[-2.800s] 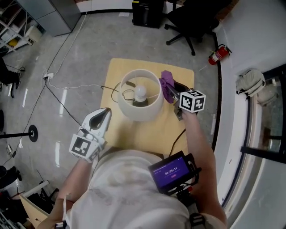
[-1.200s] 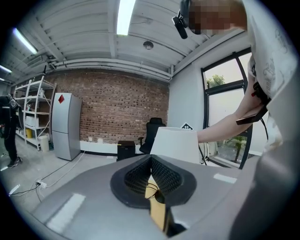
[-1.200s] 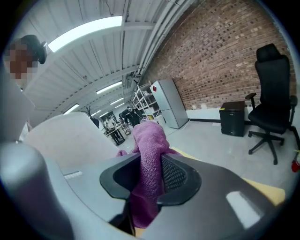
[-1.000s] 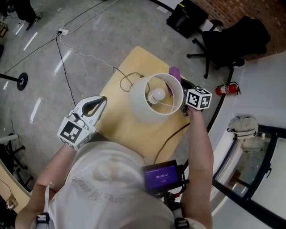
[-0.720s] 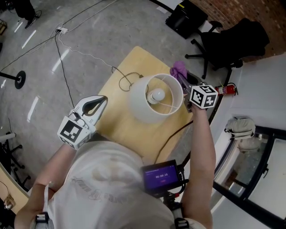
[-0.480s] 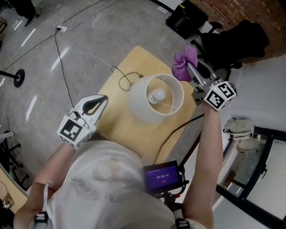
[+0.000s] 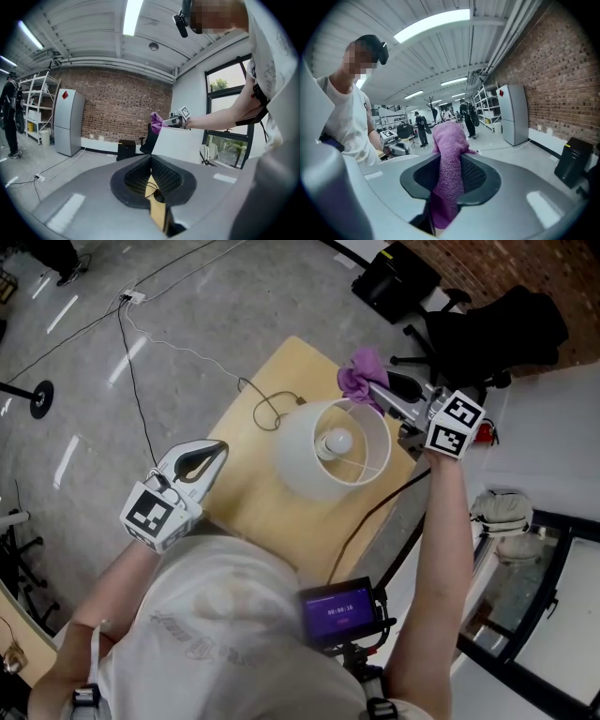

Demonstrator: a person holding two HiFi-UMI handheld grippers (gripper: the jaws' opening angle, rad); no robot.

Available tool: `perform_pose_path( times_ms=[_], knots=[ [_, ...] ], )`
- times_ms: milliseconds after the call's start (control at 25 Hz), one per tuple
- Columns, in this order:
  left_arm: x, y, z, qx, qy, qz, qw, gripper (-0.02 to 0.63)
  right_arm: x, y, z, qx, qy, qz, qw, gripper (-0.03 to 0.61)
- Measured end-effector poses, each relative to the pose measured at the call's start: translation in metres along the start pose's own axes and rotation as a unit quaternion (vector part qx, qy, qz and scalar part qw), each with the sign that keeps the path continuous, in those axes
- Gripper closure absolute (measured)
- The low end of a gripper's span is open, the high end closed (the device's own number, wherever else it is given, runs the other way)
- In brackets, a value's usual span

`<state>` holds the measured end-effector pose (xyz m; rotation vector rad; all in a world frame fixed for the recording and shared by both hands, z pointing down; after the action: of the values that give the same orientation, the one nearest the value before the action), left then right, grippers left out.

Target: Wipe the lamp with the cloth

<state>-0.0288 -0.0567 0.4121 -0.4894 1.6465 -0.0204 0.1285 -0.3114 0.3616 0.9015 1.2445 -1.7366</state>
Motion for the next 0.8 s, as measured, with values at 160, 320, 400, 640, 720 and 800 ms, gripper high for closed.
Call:
perform_pose_path(
  times_ms=[160,320,400,640,720,800],
  knots=[
    [-0.003,0.001,-0.004,0.004,0.004,-0.006,1.0,0.612,-0.019,-0.013,0.011,0.004,-0.005,-0.03,1.0,0.457],
    [0.001,-0.002,-0.008,0.007,0.004,-0.007,0.9999,0.612,-0.035,-0.028,0.027,0.011,0.004,-0.072,0.997,0.457],
    [0.002,-0.003,-0.01,0.009,0.008,-0.009,0.9999,0.612,-0.044,-0.039,0.034,0.016,0.012,-0.107,0.994,0.457],
    [-0.008,-0.001,-0.025,0.018,0.015,-0.015,0.9996,0.612,-0.081,-0.075,0.045,0.04,0.016,-0.201,0.979,0.457],
    [-0.01,-0.001,-0.028,0.019,0.022,-0.017,0.9994,0.612,-0.091,-0.084,0.048,0.046,0.015,-0.225,0.973,0.457],
    [-0.012,-0.002,-0.031,0.018,0.027,-0.017,0.9993,0.612,-0.1,-0.09,0.054,0.045,0.017,-0.246,0.968,0.456]
  ],
)
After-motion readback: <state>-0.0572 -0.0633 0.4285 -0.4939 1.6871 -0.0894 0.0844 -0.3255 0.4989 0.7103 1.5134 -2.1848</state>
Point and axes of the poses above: the fingertips, and each gripper's own axes: y backward along the fingers, z to its right, x out of its top, the point moved 3 cm from there along y, backward along the fingers, and after that the axes turned 4 degrees about -z, right-handed, at the moved point
